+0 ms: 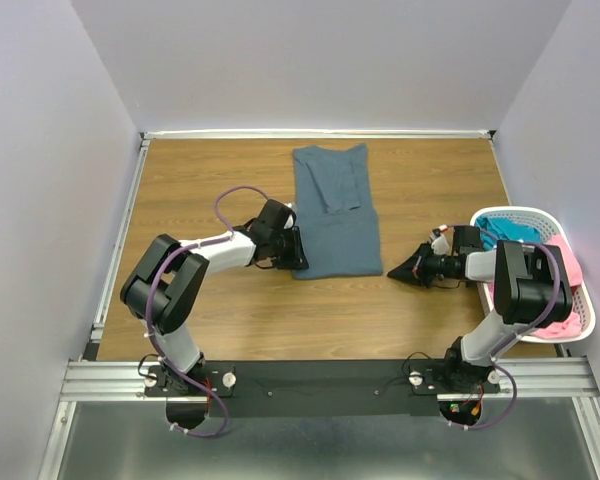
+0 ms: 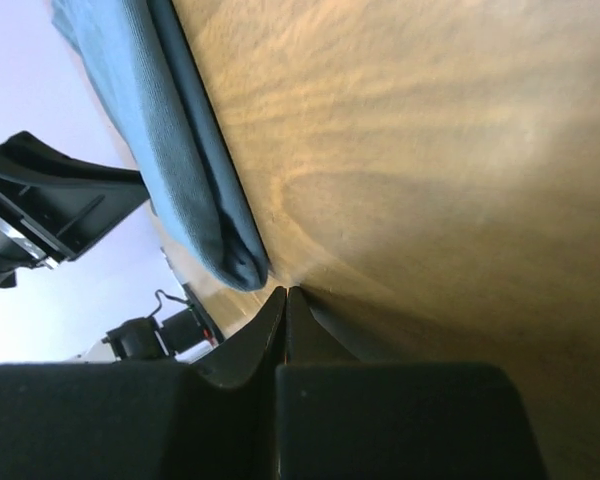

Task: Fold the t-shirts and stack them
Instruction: Fold the tshirt

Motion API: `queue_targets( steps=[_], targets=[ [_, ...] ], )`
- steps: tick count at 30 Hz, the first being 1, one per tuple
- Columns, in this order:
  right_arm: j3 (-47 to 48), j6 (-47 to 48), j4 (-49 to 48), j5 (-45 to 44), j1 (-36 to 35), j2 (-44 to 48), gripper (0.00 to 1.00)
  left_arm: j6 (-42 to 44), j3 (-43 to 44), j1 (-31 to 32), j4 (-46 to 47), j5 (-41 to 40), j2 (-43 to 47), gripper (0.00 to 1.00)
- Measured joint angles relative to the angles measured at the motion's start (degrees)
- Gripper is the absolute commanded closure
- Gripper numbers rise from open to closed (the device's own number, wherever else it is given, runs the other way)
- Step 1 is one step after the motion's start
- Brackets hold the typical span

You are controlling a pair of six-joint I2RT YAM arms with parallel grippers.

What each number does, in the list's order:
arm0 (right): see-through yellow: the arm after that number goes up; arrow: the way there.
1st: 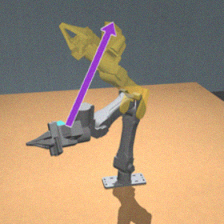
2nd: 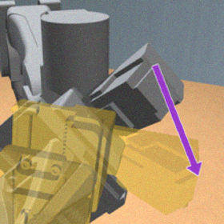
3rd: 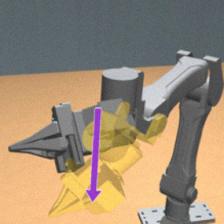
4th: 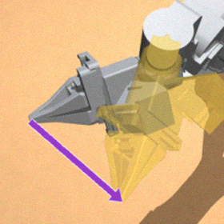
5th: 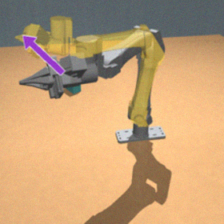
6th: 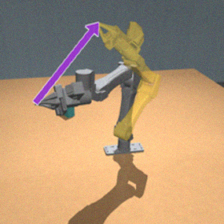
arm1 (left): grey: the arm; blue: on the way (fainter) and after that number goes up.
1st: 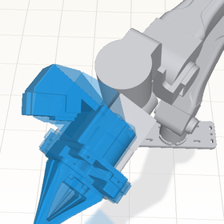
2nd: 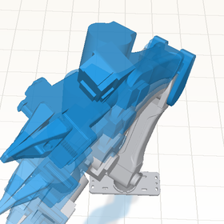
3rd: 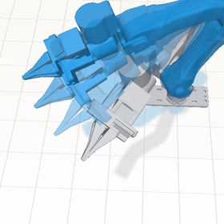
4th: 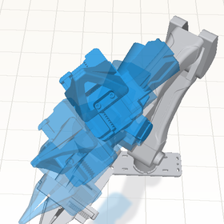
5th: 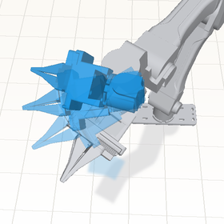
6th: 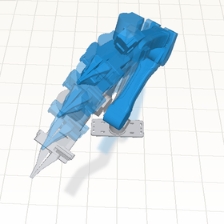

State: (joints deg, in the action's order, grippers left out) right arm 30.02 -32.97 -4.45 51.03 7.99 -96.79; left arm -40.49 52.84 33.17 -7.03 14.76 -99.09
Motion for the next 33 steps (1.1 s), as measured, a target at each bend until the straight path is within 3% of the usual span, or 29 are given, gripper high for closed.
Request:
queue_targets(
  steps=[5,10,15,21,23,28,33],
  targets=[
    [-0.6,0.1,1.4,-0.6,-2.1,4.5,0.92,0.4,-0.9,-0.3,-1.7,-0.2,1.8,0.65],
    [3.4,-0.2,2.1,-1.0,-9.7,11.6,0.89,0.8,-0.9,-0.3,-2.7,-0.6,2.0,0.64],
    [9.5,-0.2,0.6,-2.3,-13.8,9.4,0.90,0.8,-0.9,-0.3,-2.8,-0.6,2.0,0.64],
    [9.6,-0.3,-0.5,-7.2,-13.1,-3.5,0.95,0.9,-0.9,-0.3,-2.9,-0.6,2.0,0.64],
    [8.7,-2.4,-1.4,-4.8,-11.1,-5.3,0.95,1.0,-1.0,-0.3,-2.9,-0.6,2.0,0.64],
    [6.8,-2.4,-1.0,-4.6,-6.9,-3.2,0.92,1.1,-2.3,-0.4,-1.6,0.4,2.5,0.63],
    [6.4,0.6,2.4,-5.3,-7.7,0.8,0.89,1.6,-3.5,-0.6,-3.5,-0.3,5.4,0.58]
  ],
)
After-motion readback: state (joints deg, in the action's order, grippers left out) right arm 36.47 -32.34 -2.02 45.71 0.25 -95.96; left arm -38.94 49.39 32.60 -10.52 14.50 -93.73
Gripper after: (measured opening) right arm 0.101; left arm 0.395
